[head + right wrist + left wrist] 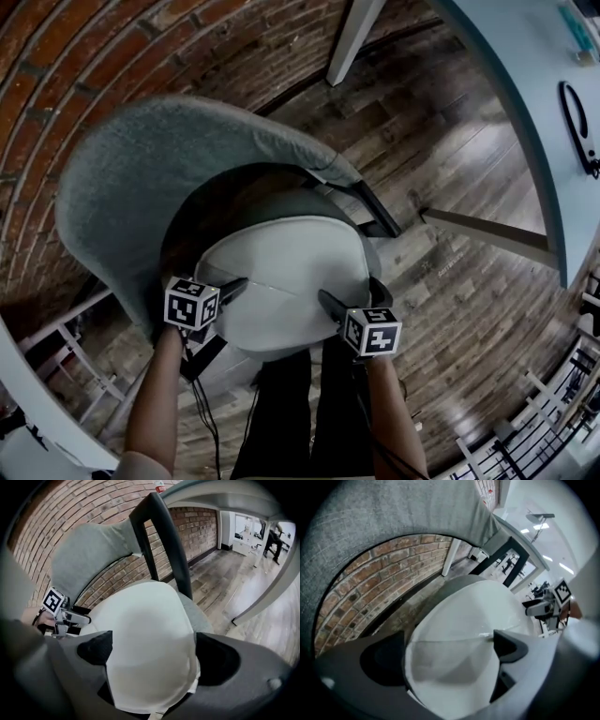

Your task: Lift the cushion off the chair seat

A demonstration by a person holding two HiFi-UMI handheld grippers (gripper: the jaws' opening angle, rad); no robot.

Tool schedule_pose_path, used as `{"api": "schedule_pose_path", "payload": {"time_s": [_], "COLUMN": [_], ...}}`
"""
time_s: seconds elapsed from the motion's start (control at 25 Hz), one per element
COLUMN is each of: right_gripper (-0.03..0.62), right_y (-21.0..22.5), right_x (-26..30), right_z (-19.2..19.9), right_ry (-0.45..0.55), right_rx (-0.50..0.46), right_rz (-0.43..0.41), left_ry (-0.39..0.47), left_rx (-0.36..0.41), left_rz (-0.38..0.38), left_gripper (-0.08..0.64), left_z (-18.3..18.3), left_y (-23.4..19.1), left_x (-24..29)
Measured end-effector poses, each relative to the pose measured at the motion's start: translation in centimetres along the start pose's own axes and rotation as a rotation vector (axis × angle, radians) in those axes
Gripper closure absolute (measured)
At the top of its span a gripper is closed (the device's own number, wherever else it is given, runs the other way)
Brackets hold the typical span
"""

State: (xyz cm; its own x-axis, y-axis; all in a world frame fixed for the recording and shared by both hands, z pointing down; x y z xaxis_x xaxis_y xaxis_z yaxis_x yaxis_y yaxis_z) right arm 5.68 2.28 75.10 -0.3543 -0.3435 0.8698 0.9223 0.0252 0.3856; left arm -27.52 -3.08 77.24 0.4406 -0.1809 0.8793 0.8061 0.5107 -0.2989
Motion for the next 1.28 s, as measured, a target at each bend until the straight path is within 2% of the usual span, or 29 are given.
{"api": "schedule_pose_path", "payload": {"time_s": [0.16, 0.28, 0.6, 0.72, 0.84, 1.0, 1.28], "right_gripper": [0.041, 0.041, 0.041, 0.041, 0.041, 0.041, 0.043], "right_y": [0.1, 0.0, -0.8, -0.8, -0.8, -0.6, -0.6], "right_x": [0.0, 0.1, 0.0, 0.0, 0.1, 0.2, 0.3], "right_z": [0.1, 0.2, 0.2, 0.2, 0.2, 0.2, 0.2], "right_ry": [-0.021, -0.026, -0.011, -0.014, -0.014, -0.027, -0.021], "right_rx": [-0.004, 0.001, 0.056, 0.057, 0.044, 0.044, 0.051], "right_rz": [-0.004, -0.018, -0.125, -0.145, -0.144, -0.147, -0.134], "left_ry": [-0.004, -0.008, 0.026, 0.013, -0.009, -0.013, -0.018], "left_rx": [-0.043, -0.036, -0.107, -0.088, -0.047, -0.041, -0.058], "left_rz": [0.010, 0.018, 0.073, 0.064, 0.012, -0.019, 0.043], "left_gripper": [-0.009, -0.009, -0.008, -0.008, -0.006, -0.008, -0.017], "left_z": [0.2, 0.2, 0.1, 0.2, 0.0, 0.3, 0.5], "left_y": [-0.3, 0.1, 1.0, 1.0, 0.5, -0.1, -0.8], "left_x": [0.2, 0.4, -0.2, 0.0, -0.1, 0.3, 0.9]}}
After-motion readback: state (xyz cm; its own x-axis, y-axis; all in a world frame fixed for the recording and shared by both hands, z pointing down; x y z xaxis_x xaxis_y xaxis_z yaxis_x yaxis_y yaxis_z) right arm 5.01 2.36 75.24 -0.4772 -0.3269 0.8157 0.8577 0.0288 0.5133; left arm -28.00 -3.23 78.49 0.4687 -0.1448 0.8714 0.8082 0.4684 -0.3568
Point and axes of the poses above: the fingertips, and each gripper's own axes: x forward along the fingers, y to its right, z out of its underside, the point moved 8 cm from there along -x, backward along the fingers, and after that the axes turned 8 degrees about x, right-handed, at the moved point
